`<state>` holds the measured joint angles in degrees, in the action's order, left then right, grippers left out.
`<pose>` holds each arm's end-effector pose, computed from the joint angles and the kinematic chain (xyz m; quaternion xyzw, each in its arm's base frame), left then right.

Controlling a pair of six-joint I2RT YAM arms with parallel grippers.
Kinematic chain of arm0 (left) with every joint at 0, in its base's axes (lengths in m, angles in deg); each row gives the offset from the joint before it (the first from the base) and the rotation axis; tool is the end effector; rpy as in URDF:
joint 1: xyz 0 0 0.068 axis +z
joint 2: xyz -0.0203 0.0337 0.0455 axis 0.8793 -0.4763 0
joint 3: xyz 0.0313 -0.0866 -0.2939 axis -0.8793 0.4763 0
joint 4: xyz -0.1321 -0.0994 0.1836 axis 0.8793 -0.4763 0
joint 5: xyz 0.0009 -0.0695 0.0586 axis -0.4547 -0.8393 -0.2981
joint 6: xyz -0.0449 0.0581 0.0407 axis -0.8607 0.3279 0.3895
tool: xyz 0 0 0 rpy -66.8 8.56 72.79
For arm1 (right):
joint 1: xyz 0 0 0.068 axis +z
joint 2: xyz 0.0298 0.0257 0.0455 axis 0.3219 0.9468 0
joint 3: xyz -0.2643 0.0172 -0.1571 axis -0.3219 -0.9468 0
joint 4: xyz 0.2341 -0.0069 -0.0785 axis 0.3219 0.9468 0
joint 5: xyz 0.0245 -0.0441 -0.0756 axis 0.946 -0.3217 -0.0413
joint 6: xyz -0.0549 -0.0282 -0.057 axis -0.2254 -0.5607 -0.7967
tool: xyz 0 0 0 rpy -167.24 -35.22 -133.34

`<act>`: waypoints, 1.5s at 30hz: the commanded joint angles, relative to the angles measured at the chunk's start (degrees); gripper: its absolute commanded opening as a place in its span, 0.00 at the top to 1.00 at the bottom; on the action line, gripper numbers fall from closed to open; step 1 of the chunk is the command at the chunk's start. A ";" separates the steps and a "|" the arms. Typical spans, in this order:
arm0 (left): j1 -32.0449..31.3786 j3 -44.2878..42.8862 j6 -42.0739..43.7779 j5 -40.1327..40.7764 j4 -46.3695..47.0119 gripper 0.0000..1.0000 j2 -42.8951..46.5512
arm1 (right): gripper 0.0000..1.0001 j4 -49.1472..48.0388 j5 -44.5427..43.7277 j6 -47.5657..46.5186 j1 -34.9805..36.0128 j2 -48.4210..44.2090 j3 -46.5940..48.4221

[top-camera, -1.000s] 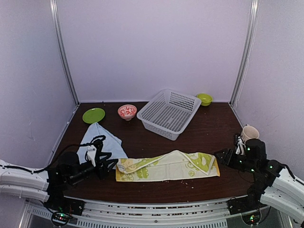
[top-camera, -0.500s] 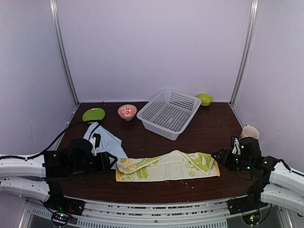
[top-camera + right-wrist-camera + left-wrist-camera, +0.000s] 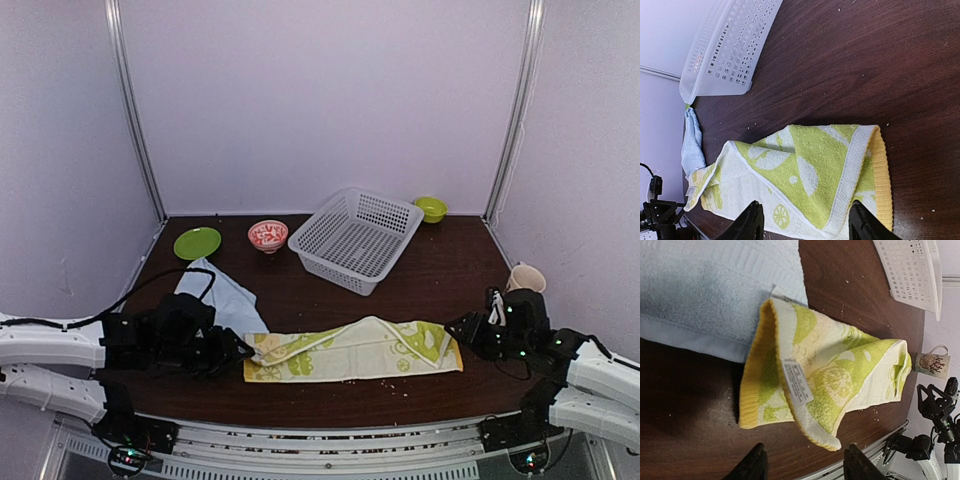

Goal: Roll the towels
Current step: Fold the towel at the center of the board.

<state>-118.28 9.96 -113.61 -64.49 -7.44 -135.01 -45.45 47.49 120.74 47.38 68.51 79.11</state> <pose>0.1048 -0.1563 0.1961 -0.2337 0.8940 -0.3578 0.1348 0.1099 0.0752 0.1712 0.1405 0.8784 0.3525 0.2907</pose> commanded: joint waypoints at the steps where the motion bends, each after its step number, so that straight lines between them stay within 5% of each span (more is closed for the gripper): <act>1: -0.22 -2.14 -4.02 -3.04 6.25 0.47 -4.21 | 0.42 -1.62 -0.93 0.53 0.39 1.28 0.92; 9: 0.39 -2.70 -6.53 -2.65 8.15 0.45 -7.93 | 0.42 -2.80 -0.37 0.01 0.49 2.79 0.92; 35: 1.88 -1.91 -6.25 -3.01 10.77 0.99 -12.00 | 0.45 -4.07 4.85 3.67 0.49 9.67 0.00; 45: 1.97 -2.00 -5.46 -2.82 11.31 1.00 -12.16 | 0.48 0.34 7.33 4.19 1.20 10.38 0.90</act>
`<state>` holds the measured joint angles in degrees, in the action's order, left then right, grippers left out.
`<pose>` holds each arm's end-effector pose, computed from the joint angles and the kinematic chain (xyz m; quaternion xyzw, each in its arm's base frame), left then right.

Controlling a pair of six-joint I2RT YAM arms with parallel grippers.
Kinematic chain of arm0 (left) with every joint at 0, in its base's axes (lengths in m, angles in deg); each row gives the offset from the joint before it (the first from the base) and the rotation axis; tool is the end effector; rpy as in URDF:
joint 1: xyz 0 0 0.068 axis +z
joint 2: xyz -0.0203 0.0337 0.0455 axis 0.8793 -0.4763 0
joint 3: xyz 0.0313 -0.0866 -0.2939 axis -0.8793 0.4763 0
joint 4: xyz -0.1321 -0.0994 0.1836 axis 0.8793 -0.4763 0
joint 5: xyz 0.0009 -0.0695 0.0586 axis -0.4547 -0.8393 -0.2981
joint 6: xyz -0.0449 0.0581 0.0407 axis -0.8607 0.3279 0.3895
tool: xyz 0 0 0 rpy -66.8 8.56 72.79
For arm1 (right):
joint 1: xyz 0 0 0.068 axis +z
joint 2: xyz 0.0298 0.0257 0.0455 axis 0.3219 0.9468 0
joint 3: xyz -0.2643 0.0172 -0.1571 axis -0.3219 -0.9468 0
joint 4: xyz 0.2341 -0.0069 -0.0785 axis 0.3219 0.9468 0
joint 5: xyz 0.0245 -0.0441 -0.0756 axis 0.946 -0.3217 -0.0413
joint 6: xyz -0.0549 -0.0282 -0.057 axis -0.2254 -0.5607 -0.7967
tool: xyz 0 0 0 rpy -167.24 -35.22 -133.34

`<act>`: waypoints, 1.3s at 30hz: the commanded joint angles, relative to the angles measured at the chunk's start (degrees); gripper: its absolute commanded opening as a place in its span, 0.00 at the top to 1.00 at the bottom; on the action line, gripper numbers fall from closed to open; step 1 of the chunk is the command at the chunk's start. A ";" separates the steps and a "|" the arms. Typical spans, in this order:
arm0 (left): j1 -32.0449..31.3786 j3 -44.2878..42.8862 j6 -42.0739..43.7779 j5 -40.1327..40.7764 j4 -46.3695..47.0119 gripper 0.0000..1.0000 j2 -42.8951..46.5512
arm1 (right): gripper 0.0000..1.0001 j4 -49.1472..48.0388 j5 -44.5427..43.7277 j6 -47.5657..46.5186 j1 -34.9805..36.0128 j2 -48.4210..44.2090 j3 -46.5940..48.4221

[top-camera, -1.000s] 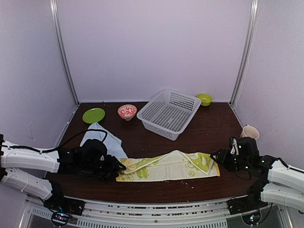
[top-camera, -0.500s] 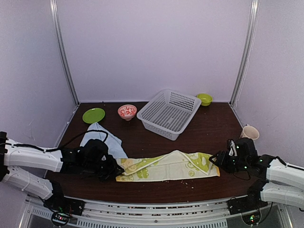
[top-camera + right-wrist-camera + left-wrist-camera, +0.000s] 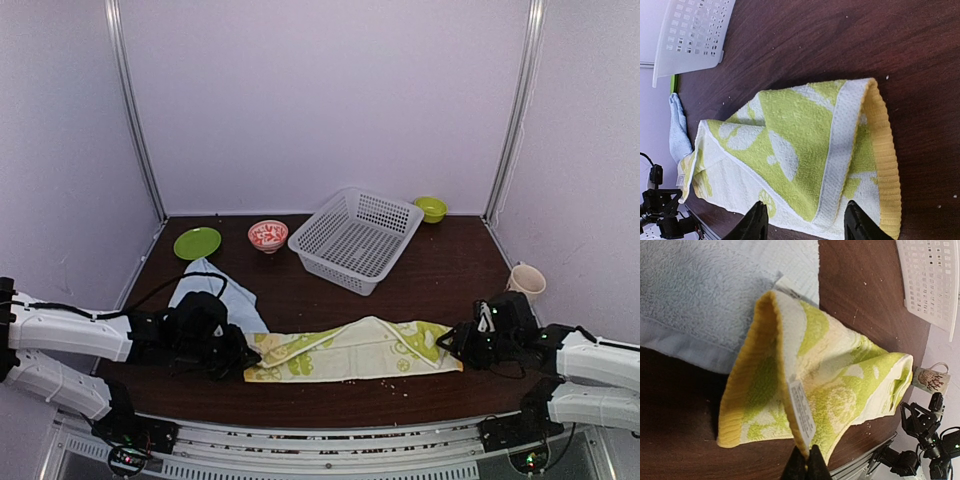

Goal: Roll the towels
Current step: Fold the towel at the center of the board.

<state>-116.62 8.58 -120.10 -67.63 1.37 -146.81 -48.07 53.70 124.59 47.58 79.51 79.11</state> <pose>0.1269 -0.1854 0.1813 -0.2885 0.8833 -0.3579 0.0916 0.1168 0.0884 0.1547 0.1598 0.9008 0.3551 0.1921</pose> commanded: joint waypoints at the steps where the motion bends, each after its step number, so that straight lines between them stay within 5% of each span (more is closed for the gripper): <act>1: 0.31 -0.62 1.17 0.38 2.60 1.00 -0.45 | 0.48 3.39 1.17 0.14 1.26 -0.28 0.84; 16: 0.31 -1.05 2.27 0.31 3.05 1.00 -0.78 | 0.57 -1.26 0.28 0.79 3.51 6.75 1.44; 22: 0.31 -0.89 2.62 0.15 3.27 1.00 -0.97 | 0.76 -1.15 -0.98 0.79 4.06 9.04 1.38; 30: 0.43 -1.29 4.22 1.84 -0.61 1.00 1.70 | 0.98 6.67 -6.30 -1.69 4.16 4.36 4.16; 39: 2.62 -4.70 12.07 4.76 -11.89 1.00 4.65 | 1.00 15.28 -11.01 -6.13 4.16 2.22 7.57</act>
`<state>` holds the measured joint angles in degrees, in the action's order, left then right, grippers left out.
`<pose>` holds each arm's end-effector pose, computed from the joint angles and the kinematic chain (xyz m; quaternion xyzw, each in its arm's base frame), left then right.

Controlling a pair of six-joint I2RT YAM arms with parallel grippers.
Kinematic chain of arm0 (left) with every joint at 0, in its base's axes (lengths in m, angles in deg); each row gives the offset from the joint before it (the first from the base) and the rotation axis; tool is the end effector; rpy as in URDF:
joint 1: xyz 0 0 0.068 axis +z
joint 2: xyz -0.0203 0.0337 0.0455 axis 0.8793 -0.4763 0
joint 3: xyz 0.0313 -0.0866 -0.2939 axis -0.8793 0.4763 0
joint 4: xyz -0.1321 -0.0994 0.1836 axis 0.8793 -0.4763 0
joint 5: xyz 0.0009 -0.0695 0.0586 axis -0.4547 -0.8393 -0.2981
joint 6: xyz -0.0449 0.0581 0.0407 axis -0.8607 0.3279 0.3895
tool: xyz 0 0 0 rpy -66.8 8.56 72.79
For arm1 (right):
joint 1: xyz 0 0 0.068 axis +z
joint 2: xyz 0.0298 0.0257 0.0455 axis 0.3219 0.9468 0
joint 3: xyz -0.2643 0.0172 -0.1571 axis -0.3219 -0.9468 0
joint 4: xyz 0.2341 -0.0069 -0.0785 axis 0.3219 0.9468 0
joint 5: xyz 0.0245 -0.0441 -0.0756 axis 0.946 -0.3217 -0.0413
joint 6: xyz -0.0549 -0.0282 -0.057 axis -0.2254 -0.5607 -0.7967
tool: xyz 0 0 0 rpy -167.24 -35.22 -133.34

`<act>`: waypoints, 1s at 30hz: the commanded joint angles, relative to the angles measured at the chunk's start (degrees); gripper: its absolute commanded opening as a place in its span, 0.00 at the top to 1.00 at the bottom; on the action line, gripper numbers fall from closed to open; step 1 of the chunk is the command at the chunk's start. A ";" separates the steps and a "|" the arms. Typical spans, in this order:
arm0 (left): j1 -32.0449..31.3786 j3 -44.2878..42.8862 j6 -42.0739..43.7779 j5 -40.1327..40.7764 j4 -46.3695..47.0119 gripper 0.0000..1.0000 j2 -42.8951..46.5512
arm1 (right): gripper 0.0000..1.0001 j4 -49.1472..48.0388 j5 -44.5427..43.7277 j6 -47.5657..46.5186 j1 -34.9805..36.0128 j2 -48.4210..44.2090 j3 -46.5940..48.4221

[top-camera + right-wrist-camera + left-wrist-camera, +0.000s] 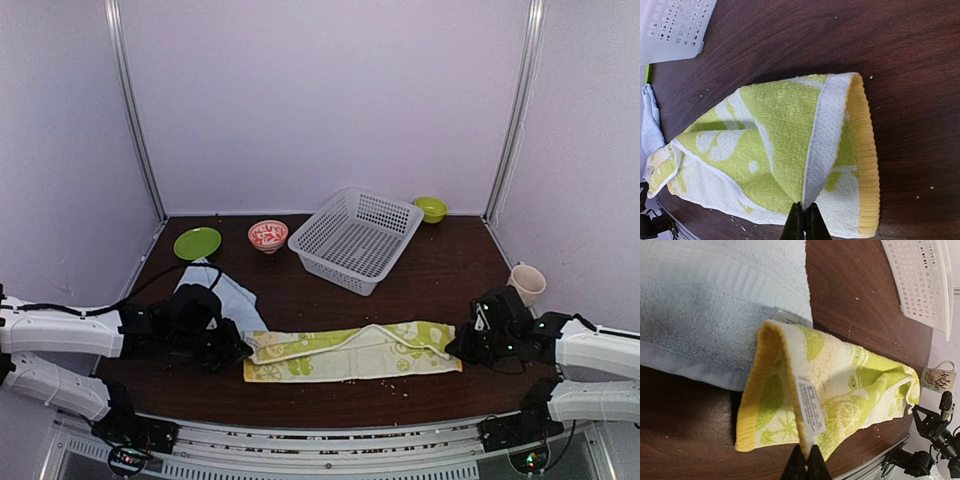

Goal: Roll the towels
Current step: Fold the towel at the center of the board.

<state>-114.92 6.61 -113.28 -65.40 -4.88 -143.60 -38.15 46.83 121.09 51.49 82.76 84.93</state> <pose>0.1293 -0.1727 0.1925 -0.2566 0.8968 -0.3356 0.1317 0.1183 0.0909 0.1619 0.1338 0.9331 0.2781 0.1846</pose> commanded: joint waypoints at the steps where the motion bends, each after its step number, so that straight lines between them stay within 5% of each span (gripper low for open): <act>1: 0.97 -3.23 6.16 2.98 -6.73 1.00 1.69 | 1.00 5.93 -4.51 -2.90 0.25 -1.38 1.97; 13: 4.80 -1.50 11.36 2.43 -7.35 1.00 0.88 | 1.00 7.53 -9.68 -3.18 0.25 -2.27 2.02; 30: 4.89 -0.95 12.62 -4.06 -3.32 1.00 -3.94 | 1.00 6.38 -5.77 -3.75 0.25 0.25 0.99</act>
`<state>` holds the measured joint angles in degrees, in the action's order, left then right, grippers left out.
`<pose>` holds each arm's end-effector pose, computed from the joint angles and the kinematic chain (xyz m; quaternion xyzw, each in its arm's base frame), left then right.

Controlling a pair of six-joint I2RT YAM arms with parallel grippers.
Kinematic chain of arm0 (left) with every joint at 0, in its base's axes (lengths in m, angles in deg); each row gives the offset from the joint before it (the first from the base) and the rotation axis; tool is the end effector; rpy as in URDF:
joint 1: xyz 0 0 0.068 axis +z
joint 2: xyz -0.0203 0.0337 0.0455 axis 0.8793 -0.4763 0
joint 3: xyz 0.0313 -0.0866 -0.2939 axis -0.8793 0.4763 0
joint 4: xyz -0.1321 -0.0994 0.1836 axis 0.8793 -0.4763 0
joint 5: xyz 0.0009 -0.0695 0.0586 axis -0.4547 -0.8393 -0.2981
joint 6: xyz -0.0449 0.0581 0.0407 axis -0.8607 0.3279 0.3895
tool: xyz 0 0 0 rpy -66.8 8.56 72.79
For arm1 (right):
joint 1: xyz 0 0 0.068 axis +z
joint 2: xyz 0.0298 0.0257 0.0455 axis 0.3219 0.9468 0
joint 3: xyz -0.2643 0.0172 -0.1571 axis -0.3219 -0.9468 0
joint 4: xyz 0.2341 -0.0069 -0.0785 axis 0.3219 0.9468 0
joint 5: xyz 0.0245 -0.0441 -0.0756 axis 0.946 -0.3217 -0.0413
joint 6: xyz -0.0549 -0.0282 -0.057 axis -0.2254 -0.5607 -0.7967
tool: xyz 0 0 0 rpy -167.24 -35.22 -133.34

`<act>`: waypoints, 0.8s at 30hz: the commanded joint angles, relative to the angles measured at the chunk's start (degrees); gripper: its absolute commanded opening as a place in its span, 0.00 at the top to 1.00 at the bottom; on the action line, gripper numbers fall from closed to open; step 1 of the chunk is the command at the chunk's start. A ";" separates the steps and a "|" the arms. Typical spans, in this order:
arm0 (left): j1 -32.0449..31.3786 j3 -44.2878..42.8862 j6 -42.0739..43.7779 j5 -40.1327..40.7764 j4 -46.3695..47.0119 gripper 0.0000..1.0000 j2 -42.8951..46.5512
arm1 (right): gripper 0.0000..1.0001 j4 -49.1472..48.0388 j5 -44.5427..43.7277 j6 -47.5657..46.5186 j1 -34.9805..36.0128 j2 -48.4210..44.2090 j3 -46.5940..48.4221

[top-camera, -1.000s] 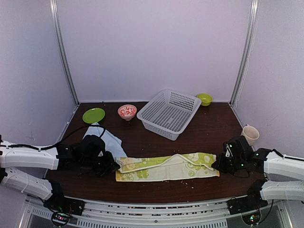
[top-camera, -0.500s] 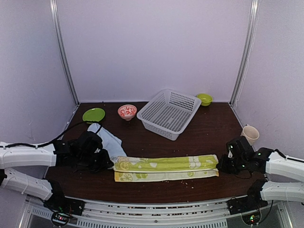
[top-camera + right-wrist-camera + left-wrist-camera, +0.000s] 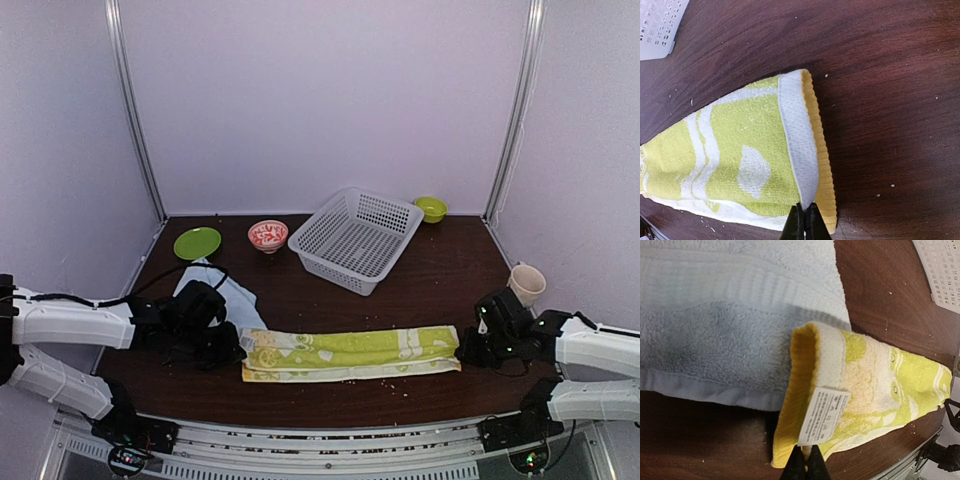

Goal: Roll the towels
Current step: Fold the towel at the center of the board.

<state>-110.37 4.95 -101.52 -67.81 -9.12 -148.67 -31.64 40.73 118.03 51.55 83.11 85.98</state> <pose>0.1427 -0.1667 0.1772 -0.1979 0.9339 -0.2680 0.1300 0.1145 0.0794 0.1565 0.1296 0.9517 0.2046 0.1888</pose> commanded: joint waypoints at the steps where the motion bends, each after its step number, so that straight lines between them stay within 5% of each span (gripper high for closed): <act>1: 0.38 0.74 0.84 -1.85 0.63 1.00 1.55 | 1.00 0.05 0.52 -0.71 0.18 -0.32 0.04; 24: 0.39 2.61 2.28 -2.22 -0.63 1.00 0.33 | 1.00 1.24 2.33 -1.39 0.18 -2.21 -1.31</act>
<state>-110.35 6.85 -101.30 -69.58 -10.69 -147.58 -30.04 42.88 116.90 51.55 81.12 85.30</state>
